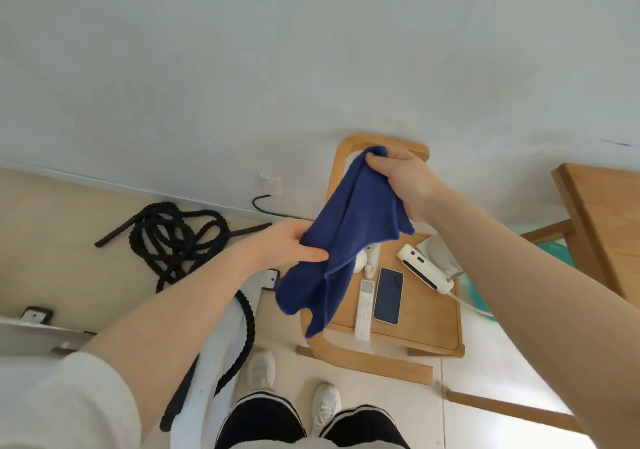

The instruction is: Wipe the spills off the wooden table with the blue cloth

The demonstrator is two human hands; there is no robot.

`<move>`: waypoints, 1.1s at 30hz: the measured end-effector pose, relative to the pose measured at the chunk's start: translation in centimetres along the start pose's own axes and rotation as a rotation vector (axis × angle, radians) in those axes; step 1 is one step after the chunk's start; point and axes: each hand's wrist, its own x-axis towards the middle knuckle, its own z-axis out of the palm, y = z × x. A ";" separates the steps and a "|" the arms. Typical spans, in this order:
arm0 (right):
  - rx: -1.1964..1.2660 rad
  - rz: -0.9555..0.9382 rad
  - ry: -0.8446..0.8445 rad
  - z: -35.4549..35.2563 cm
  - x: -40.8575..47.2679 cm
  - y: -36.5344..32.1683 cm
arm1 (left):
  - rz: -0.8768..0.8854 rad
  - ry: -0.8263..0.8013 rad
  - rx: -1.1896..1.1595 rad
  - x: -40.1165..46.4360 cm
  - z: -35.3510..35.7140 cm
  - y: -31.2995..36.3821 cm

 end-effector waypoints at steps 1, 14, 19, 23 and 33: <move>0.059 0.028 0.069 -0.2 0.5 0.2 | -0.073 -0.043 0.034 0.4 -0.5 -1.1; -0.374 0.811 0.421 -2.7 10.3 16.8 | -0.322 -0.059 -0.131 10.0 -9.8 -11.1; -0.543 0.744 0.362 1.7 10.5 20.6 | -0.373 0.126 0.508 13.6 -8.6 -15.1; 0.111 0.785 0.339 6.5 10.9 20.1 | -0.425 -0.043 -0.183 13.9 -3.6 -13.2; -0.301 0.665 0.274 6.0 8.2 16.3 | -0.399 0.094 0.127 13.0 -2.1 -7.5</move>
